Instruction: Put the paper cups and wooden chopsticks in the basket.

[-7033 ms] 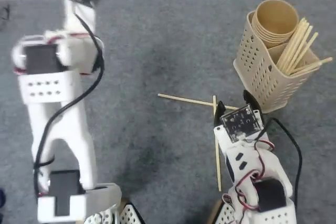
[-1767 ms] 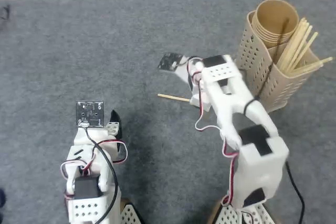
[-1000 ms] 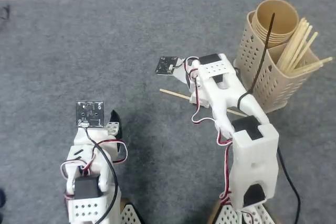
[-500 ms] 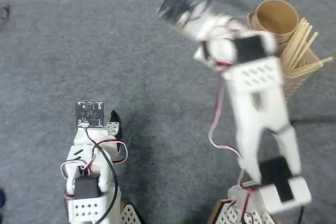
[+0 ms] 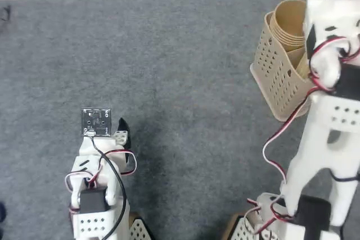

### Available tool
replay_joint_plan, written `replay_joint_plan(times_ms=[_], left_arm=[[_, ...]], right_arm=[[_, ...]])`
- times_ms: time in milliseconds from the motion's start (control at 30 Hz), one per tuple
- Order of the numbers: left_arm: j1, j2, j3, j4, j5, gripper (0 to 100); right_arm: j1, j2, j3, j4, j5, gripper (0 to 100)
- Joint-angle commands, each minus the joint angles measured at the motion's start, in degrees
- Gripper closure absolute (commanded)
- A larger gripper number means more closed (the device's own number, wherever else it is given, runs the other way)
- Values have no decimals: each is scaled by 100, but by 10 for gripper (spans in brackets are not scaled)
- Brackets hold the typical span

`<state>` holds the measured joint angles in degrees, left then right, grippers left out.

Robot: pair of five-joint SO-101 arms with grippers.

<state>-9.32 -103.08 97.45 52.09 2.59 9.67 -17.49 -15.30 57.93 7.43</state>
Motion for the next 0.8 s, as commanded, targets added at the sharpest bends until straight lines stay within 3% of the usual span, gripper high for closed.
replay_joint_plan(times_ms=[0, 233, 433, 633, 767], left_arm=[[26, -97, -92, 35, -70, 913], [26, -97, -92, 35, -70, 913], [26, -97, -92, 35, -70, 913], [26, -97, -92, 35, -70, 913], [26, -97, -92, 35, -70, 913]], right_arm=[[251, -295, 642, -549, -589, 992], [233, -1710, 3024, -1982, -633, 992], [136, -2158, 4185, -2598, 316, 986], [110, -2132, 4158, -2237, 316, 718], [101, -2132, 4114, -2176, 334, 749]])
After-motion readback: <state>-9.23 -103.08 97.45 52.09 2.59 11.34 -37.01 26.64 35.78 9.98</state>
